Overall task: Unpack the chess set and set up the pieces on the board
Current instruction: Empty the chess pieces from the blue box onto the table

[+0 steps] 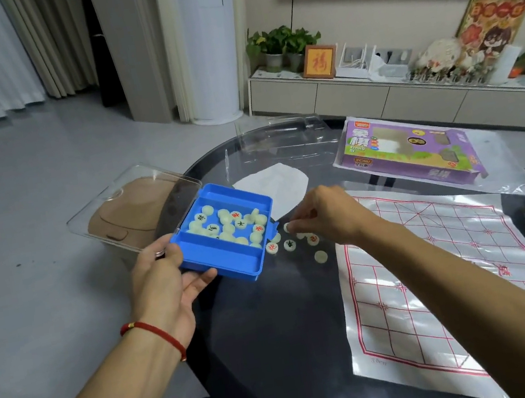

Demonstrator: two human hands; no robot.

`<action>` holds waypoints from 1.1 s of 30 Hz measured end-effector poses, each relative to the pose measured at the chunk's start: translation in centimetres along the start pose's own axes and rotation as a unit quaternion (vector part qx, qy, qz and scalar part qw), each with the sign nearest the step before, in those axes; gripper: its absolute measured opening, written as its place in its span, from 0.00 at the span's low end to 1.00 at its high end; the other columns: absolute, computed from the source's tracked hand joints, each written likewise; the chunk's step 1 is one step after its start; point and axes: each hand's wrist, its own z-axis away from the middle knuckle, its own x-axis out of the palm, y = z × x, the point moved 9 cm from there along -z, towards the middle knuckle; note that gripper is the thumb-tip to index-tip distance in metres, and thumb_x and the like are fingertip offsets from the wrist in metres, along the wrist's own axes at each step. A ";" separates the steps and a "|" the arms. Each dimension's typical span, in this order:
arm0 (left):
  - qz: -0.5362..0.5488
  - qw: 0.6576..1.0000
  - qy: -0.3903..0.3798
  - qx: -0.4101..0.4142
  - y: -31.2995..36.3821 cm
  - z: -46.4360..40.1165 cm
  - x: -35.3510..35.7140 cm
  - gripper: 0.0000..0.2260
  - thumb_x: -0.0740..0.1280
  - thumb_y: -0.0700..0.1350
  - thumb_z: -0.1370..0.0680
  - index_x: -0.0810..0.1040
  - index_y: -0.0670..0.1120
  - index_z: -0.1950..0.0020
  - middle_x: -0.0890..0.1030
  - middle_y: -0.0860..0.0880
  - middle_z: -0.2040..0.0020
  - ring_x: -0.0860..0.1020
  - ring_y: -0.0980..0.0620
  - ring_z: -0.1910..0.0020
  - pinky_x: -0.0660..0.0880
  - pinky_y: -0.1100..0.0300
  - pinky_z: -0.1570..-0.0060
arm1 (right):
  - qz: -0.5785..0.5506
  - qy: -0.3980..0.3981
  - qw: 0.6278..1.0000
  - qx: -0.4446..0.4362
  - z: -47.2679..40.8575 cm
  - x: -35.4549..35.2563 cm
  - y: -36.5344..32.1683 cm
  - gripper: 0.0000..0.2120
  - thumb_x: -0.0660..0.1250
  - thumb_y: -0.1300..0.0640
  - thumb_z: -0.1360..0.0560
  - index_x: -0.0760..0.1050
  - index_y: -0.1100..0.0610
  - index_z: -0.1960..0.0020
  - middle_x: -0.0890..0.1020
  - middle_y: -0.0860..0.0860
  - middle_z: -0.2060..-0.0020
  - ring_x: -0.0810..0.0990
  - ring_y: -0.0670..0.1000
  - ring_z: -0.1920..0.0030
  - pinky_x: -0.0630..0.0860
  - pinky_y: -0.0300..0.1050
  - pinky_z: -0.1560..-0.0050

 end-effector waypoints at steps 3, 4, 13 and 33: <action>-0.001 1.000 -0.007 0.003 0.2 0.4 -0.1 0.10 0.60 0.43 0.15 0.73 0.46 0.35 0.82 0.45 0.47 0.84 0.46 0.54 0.80 0.53 0.61 | 0.013 0.075 0.997 -0.007 -0.2 -2.0 -1.0 0.10 0.71 0.50 0.22 0.85 0.55 0.46 0.86 0.49 0.52 0.82 0.48 0.56 0.83 0.49 0.54; 0.000 1.000 -0.008 0.004 0.2 0.4 -0.1 0.10 0.60 0.43 0.15 0.73 0.46 0.35 0.82 0.45 0.47 0.84 0.46 0.54 0.80 0.53 0.61 | 0.012 0.090 0.996 -0.023 -0.2 -2.4 -1.9 0.09 0.71 0.51 0.22 0.84 0.54 0.46 0.85 0.49 0.52 0.82 0.48 0.56 0.82 0.49 0.54; 0.004 1.000 -0.025 0.017 0.3 0.7 0.4 0.08 0.61 0.42 0.16 0.76 0.47 0.38 0.83 0.45 0.48 0.85 0.45 0.55 0.80 0.53 0.63 | 0.110 -0.001 0.988 -0.109 -2.0 1.8 -7.2 0.11 0.68 0.55 0.22 0.81 0.58 0.42 0.81 0.55 0.47 0.79 0.55 0.48 0.78 0.51 0.48; 0.038 0.999 -0.025 -0.021 -0.4 0.1 -0.1 0.09 0.62 0.41 0.16 0.75 0.46 0.36 0.83 0.42 0.46 0.86 0.47 0.62 0.81 0.56 0.69 | 0.079 -0.024 0.986 -0.145 -2.4 2.3 -9.9 0.14 0.72 0.53 0.23 0.80 0.56 0.40 0.83 0.53 0.48 0.80 0.52 0.50 0.78 0.46 0.49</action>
